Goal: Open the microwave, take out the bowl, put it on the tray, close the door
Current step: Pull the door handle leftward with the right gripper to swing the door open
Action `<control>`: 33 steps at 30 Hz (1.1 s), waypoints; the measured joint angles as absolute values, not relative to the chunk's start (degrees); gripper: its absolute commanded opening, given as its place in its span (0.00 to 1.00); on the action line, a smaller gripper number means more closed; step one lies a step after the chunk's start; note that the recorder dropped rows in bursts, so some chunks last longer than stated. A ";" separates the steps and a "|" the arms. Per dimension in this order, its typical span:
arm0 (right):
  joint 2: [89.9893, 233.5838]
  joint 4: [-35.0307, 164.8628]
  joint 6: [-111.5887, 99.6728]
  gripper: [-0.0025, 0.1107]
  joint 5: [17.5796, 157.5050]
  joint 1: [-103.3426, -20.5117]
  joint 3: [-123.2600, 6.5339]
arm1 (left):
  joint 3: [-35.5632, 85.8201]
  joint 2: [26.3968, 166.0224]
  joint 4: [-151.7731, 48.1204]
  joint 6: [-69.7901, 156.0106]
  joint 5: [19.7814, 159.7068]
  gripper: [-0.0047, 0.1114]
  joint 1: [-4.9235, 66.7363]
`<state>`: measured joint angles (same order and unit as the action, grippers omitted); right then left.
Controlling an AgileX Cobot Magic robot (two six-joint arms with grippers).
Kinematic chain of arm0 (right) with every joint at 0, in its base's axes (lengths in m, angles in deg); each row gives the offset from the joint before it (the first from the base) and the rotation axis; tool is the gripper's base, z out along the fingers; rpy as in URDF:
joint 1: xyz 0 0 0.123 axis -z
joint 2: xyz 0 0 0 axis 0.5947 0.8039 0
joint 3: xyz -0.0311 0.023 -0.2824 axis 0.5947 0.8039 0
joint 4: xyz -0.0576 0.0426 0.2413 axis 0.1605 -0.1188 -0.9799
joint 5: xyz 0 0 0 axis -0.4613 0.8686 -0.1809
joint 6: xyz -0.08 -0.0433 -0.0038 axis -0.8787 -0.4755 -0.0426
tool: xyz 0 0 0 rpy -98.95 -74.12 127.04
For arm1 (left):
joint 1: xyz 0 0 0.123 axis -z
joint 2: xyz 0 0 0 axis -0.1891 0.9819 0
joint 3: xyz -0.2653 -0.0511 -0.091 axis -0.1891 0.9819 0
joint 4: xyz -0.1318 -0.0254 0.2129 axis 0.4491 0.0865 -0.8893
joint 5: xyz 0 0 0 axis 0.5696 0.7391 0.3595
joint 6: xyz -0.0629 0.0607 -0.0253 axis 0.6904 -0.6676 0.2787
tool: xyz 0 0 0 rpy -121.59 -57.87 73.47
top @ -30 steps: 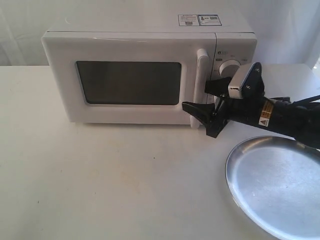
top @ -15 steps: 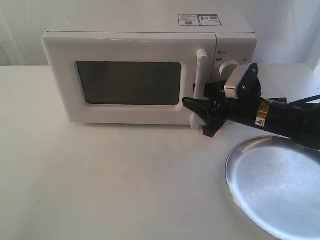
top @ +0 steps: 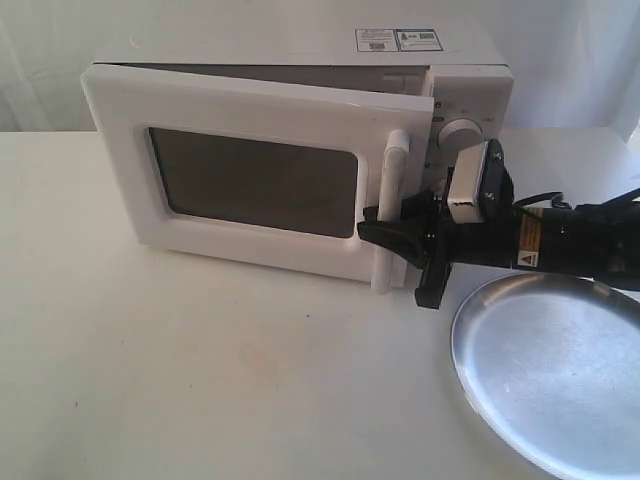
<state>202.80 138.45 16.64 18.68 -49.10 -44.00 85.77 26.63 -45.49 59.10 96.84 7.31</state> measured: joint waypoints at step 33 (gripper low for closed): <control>181.43 130.88 32.74 0.02 37.09 -39.51 -44.00 | 85.77 26.63 -42.23 59.31 97.34 0.04 7.31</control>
